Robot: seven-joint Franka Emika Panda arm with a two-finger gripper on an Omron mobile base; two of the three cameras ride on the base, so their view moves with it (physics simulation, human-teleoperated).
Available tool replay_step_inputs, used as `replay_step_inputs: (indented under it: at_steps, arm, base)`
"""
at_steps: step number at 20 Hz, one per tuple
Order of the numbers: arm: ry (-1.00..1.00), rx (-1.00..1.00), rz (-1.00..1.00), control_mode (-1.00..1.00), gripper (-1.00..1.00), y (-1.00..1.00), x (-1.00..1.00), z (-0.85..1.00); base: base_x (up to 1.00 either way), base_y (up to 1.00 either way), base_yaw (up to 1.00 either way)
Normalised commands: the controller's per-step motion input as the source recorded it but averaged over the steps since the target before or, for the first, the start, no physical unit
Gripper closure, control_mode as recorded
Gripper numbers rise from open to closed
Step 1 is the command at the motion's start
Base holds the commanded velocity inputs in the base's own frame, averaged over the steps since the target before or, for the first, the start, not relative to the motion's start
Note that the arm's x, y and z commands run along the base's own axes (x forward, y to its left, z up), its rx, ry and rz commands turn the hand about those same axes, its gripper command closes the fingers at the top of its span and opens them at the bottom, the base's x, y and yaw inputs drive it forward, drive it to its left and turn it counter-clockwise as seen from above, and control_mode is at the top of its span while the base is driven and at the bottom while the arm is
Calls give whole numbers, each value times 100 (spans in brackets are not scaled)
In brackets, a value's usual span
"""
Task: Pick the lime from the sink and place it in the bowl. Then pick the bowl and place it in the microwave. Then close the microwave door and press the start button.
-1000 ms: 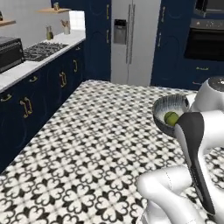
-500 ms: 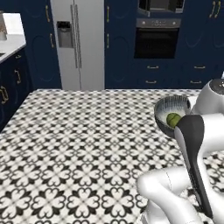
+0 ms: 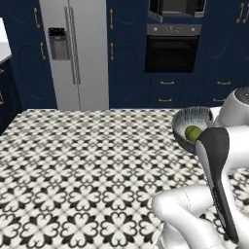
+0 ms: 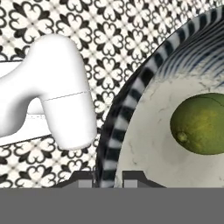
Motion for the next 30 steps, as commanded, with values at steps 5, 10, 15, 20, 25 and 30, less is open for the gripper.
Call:
replay_step_inputs:
  at_steps: [5,10,15,20,25,30]
  arm:
    - [0,0,0,100,100,0,0,0]
    - [0,0,0,100,100,0,0,0]
    - [0,0,0,100,100,0,0,0]
    - [0,0,0,100,100,0,0,0]
    - [0,0,0,100,100,0,0,0]
    - [0,0,0,100,100,0,0,0]
  base:
    - [100,-62,3]
    - [100,-98,22]
    - [100,-100,26]
    - [75,-100,20]
    - [43,-100,21]
    - [18,-100,28]
